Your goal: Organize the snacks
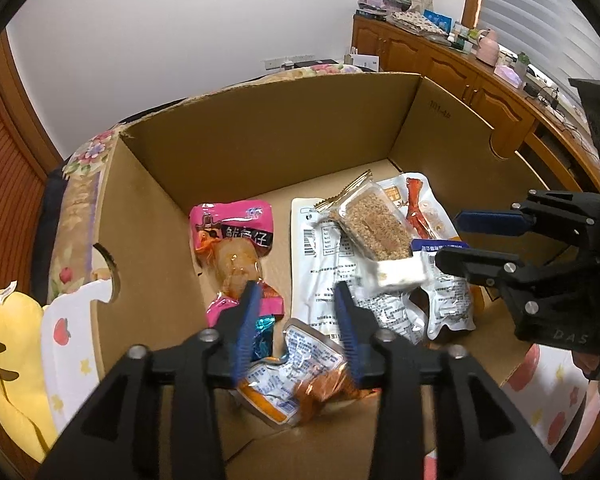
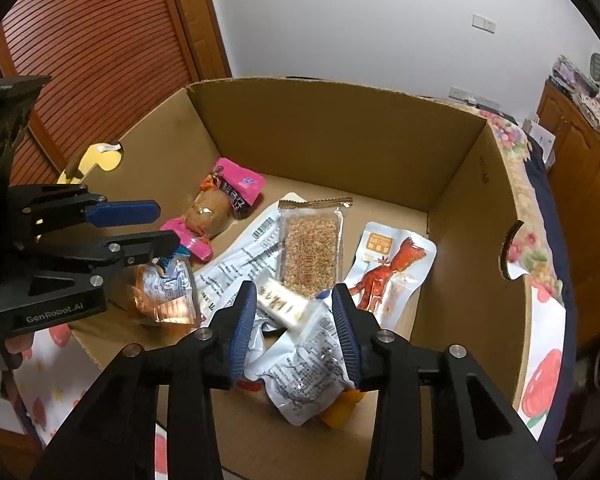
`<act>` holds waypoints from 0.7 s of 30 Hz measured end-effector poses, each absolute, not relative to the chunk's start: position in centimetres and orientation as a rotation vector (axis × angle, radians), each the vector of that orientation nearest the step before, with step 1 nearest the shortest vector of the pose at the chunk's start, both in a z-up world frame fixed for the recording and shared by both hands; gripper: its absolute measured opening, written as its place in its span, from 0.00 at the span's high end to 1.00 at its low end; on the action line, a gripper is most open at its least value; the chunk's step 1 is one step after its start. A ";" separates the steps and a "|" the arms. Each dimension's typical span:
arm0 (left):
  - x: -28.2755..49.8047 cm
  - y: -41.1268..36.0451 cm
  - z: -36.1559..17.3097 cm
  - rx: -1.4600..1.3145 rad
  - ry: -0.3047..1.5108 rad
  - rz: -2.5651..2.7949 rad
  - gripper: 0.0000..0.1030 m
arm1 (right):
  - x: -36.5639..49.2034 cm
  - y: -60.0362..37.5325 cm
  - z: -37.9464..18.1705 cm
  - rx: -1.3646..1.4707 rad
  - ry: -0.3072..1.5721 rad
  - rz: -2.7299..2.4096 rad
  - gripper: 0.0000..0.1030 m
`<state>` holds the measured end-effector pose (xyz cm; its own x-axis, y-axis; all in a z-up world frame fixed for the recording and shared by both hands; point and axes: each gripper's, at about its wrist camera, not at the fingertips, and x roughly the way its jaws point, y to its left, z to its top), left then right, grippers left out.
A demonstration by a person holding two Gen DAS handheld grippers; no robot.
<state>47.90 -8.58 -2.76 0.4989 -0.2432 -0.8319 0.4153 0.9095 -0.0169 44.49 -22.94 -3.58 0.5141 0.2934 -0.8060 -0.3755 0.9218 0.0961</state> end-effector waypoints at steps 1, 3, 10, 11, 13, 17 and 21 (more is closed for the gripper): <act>47.8 -8.6 -2.6 0.194 0.965 -0.397 0.46 | 44.4 -23.0 -3.5 -0.094 0.945 0.401 0.58; 47.6 -8.5 -2.3 0.197 0.952 -0.389 0.45 | 44.3 -23.2 -3.1 -0.087 0.926 0.387 0.53; 45.7 -7.9 0.2 0.192 0.832 -0.338 0.14 | 42.9 -24.0 -1.6 -0.050 0.840 0.337 0.13; 45.4 -7.8 0.5 0.195 0.812 -0.328 0.13 | 42.6 -24.1 -1.2 -0.054 0.816 0.318 0.09; 44.9 -7.8 1.4 0.201 0.771 -0.304 0.09 | 42.0 -24.4 -0.4 -0.054 0.768 0.293 0.06; 44.0 -7.3 3.0 0.181 0.694 -0.244 0.00 | 41.1 -24.8 0.9 -0.039 0.726 0.287 0.00; 43.6 -6.9 3.4 0.177 0.666 -0.179 0.00 | 40.4 -25.0 1.6 -0.061 0.699 0.250 0.00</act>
